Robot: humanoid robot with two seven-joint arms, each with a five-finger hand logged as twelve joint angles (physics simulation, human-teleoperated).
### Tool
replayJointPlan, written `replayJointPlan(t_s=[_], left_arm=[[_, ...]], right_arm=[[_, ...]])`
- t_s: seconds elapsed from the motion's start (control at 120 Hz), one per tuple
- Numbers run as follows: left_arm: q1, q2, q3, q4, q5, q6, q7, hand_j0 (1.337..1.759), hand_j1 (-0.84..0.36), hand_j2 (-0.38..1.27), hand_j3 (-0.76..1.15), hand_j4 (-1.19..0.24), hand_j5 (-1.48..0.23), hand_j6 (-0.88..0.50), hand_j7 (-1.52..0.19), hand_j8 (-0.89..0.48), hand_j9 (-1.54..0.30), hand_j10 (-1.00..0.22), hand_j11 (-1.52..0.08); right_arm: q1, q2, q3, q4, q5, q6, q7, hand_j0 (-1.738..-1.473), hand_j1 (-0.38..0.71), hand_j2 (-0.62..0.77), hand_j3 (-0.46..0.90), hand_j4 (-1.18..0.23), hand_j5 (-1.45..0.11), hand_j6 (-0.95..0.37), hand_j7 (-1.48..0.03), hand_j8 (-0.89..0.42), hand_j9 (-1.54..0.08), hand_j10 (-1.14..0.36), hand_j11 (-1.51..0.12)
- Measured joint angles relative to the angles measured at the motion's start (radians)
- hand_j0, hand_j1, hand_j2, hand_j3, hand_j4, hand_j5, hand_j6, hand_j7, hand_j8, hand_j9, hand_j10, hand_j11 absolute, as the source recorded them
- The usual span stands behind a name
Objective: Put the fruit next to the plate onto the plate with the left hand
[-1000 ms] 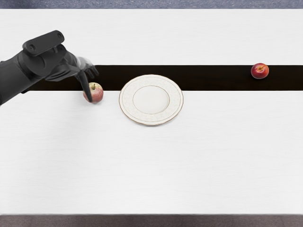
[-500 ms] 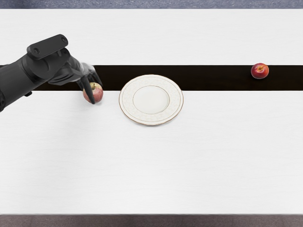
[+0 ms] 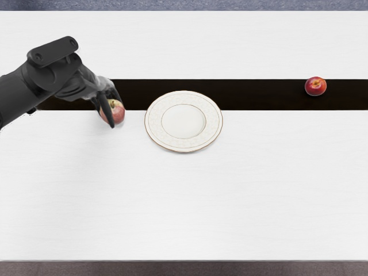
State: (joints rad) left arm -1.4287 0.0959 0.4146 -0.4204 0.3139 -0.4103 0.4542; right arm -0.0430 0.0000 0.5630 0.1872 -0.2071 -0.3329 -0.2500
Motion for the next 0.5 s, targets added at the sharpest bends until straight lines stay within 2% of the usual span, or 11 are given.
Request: replayJointPlan(t_s=[0.117, 0.183, 0.283, 0.433, 0.5], left_arm=[[-0.047, 0.008, -0.095, 0.003, -0.003, -0.097, 0.027, 1.65, -0.21, 0.27, 0.0, -0.44, -0.91, -0.23, -0.93, -0.26, -0.94, -0.55, -0.92], [-0.066, 0.007, -0.152, 0.004, -0.005, -0.129, 0.05, 1.651, -0.17, 0.16, 0.0, -0.46, -0.92, -0.25, -0.93, -0.28, -0.94, -0.57, -0.91], [-0.097, 0.002, -0.225, 0.003, -0.014, -0.161, 0.086, 1.651, -0.19, 0.26, 0.0, -0.46, -0.92, -0.24, -0.94, -0.27, -0.94, -0.57, -0.91], [-0.107, -0.083, -0.282, 0.003, -0.022, -0.179, 0.12, 1.652, -0.19, 0.22, 0.0, -0.46, -0.92, -0.23, -0.94, -0.26, -0.94, -0.55, -0.91], [-0.1, -0.096, -0.292, 0.003, -0.029, -0.182, 0.126, 1.652, -0.18, 0.26, 0.0, -0.46, -0.92, -0.23, -0.94, -0.27, -0.94, -0.57, -0.91]], right_arm=[[0.0, 0.0, 0.0, 0.0, 0.0, 0.0, 0.0, -1.658, -0.35, 0.0, 0.0, 0.0, 0.0, 0.0, 0.0, 0.0, 0.0, 0.0, 0.0], [0.0, 0.0, 0.0, 0.0, 0.0, 0.0, 0.0, -1.658, -0.35, 0.0, 0.0, 0.0, 0.0, 0.0, 0.0, 0.0, 0.0, 0.0, 0.0], [0.0, 0.0, 0.0, 0.0, 0.0, 0.0, 0.0, -1.658, -0.35, 0.0, 0.0, 0.0, 0.0, 0.0, 0.0, 0.0, 0.0, 0.0, 0.0], [0.0, 0.0, 0.0, 0.0, 0.0, 0.0, 0.0, -1.658, -0.35, 0.0, 0.0, 0.0, 0.0, 0.0, 0.0, 0.0, 0.0, 0.0, 0.0], [0.0, 0.0, 0.0, 0.0, 0.0, 0.0, 0.0, -1.658, -0.35, 0.0, 0.0, 0.0, 0.0, 0.0, 0.0, 0.0, 0.0, 0.0, 0.0]])
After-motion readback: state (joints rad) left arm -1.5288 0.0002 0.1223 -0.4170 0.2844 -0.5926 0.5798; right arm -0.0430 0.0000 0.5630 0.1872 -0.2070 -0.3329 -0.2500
